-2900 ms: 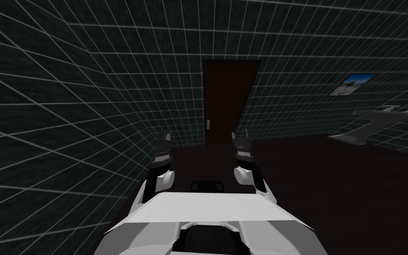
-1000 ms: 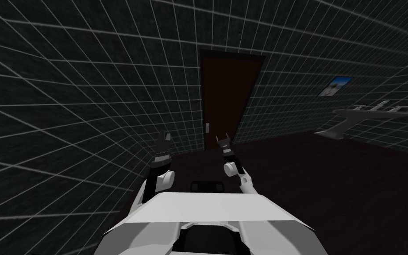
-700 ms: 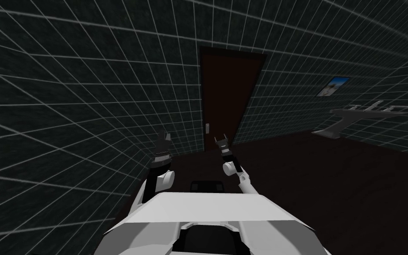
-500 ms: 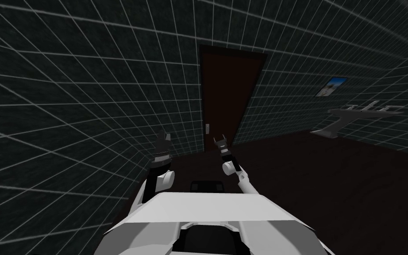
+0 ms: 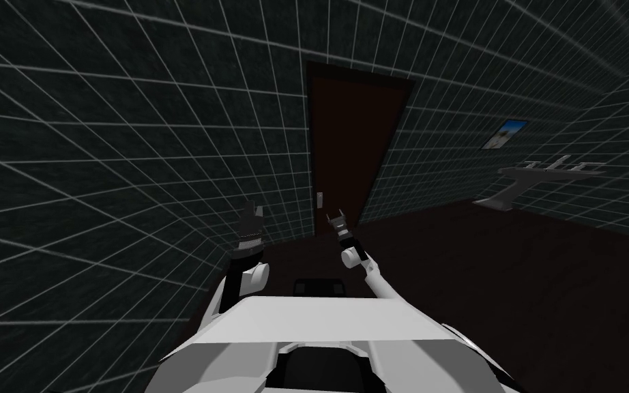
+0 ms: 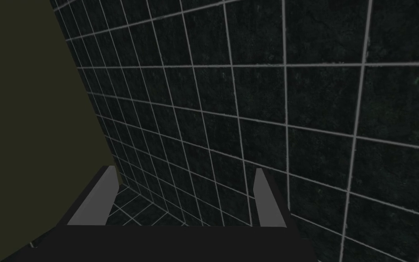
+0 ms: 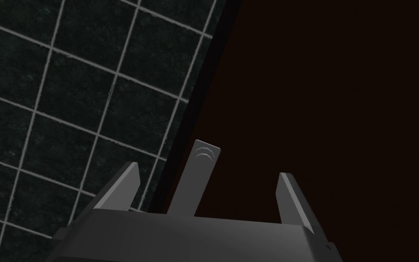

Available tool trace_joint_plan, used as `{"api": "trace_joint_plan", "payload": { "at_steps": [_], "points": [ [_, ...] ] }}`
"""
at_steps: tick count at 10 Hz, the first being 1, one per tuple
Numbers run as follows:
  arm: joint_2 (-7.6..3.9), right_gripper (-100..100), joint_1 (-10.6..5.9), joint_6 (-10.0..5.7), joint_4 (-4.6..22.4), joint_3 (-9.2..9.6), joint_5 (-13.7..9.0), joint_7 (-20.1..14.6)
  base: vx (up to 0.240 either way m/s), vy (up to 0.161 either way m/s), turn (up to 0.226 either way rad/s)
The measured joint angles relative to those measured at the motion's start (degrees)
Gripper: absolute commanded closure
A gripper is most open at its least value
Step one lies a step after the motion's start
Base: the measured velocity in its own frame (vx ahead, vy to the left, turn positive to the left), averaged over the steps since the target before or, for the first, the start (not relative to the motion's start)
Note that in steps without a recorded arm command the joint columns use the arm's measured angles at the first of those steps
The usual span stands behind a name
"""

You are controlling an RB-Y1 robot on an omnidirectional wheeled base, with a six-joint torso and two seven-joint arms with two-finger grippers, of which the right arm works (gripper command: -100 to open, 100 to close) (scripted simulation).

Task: Pull the door open

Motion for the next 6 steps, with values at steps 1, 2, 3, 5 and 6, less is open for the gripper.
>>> {"api": "trace_joint_plan", "payload": {
  "at_steps": [1, 2, 3, 5, 6],
  "points": [
    [-0.32, -100, -1.00, -0.10, 1.6, 0.80, -0.7, -1.2, 0.093, 0.048, -0.060],
    [-0.95, -100, -1.51, -0.10, 2.5, 1.49, -1.5, -2.5, 0.095, 0.052, -0.050],
    [-1.43, -100, -2.22, -0.11, 3.6, 2.19, -2.3, -3.7, 0.085, 0.056, -0.036],
    [-2.31, -100, -3.66, 0.03, 5.7, 3.43, -3.8, -6.1, 0.095, 0.051, -0.046],
    [-2.70, -100, -4.30, 0.29, 6.6, 4.03, -4.5, -7.0, 0.094, 0.052, -0.045]
  ]
}}
